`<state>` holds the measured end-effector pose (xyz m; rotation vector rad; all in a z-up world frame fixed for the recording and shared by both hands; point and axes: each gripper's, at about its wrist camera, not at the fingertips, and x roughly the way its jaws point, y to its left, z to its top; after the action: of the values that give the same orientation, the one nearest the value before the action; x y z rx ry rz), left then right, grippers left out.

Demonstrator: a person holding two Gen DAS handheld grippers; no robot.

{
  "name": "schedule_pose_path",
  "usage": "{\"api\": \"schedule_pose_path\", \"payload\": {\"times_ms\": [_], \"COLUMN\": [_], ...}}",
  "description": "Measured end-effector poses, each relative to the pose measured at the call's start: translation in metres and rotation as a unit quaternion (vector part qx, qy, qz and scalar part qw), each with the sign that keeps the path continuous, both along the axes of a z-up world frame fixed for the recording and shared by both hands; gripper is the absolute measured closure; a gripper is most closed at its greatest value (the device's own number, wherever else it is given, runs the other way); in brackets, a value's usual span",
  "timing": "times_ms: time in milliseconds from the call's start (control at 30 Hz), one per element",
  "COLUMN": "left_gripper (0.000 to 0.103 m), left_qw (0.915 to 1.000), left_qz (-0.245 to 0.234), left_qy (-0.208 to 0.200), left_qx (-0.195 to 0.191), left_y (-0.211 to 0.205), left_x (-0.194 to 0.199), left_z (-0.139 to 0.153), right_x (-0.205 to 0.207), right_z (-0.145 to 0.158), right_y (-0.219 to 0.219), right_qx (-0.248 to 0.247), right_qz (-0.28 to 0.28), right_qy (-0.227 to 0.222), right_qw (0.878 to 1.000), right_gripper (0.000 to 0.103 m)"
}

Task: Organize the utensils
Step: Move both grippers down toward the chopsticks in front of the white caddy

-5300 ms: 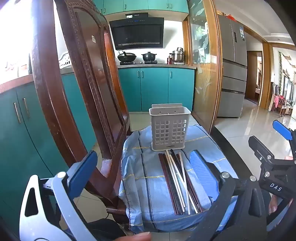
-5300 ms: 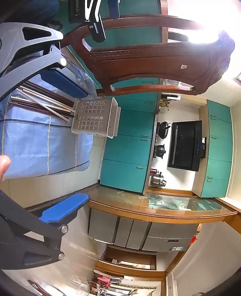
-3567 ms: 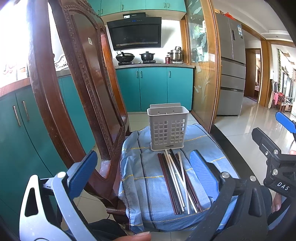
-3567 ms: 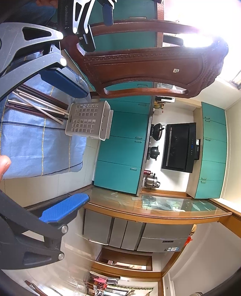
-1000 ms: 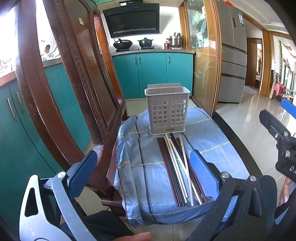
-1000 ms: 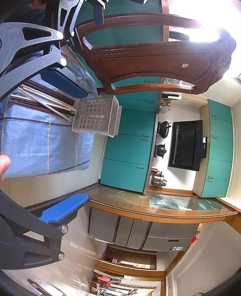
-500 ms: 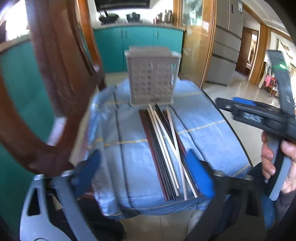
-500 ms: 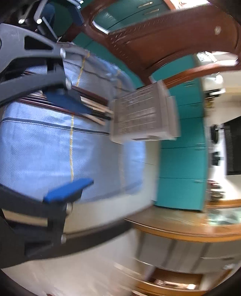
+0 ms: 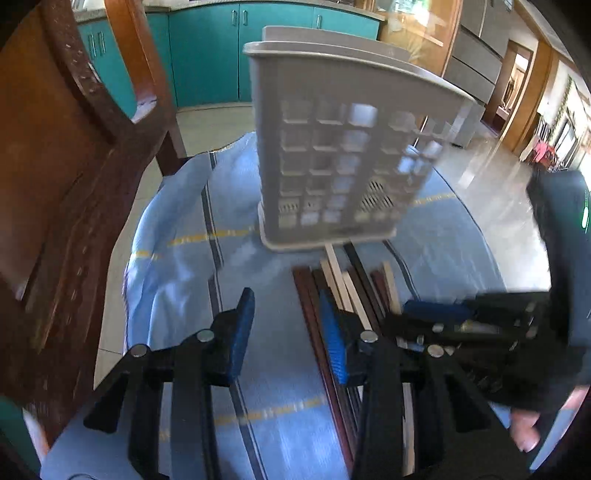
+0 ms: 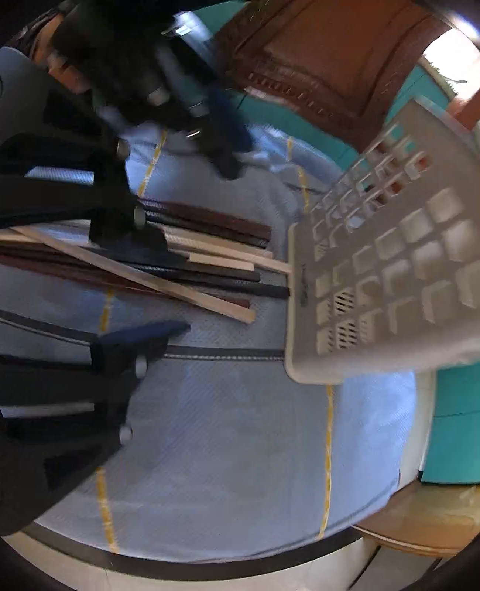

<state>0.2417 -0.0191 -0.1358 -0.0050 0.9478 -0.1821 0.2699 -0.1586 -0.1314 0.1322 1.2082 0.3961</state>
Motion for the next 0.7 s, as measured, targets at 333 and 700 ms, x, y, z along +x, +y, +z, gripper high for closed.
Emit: {"api": "schedule_pose_path", "payload": {"times_ms": [333, 700], "left_gripper": [0.065, 0.082], "left_qw": [0.9982, 0.9962], "left_qz": [-0.04, -0.003], "left_qy": [0.044, 0.084], "left_qx": [0.008, -0.023], "left_y": [-0.019, -0.007], "left_x": [-0.022, -0.028], "left_z": [-0.021, -0.04], "right_x": [-0.001, -0.015], "right_z": [0.006, 0.027], "right_y": [-0.038, -0.048], "right_qx": [-0.008, -0.041], "right_qz": [-0.043, -0.066], "right_qy": [-0.005, -0.018], "right_qw": [0.999, 0.997], "right_gripper": [0.095, 0.07]}}
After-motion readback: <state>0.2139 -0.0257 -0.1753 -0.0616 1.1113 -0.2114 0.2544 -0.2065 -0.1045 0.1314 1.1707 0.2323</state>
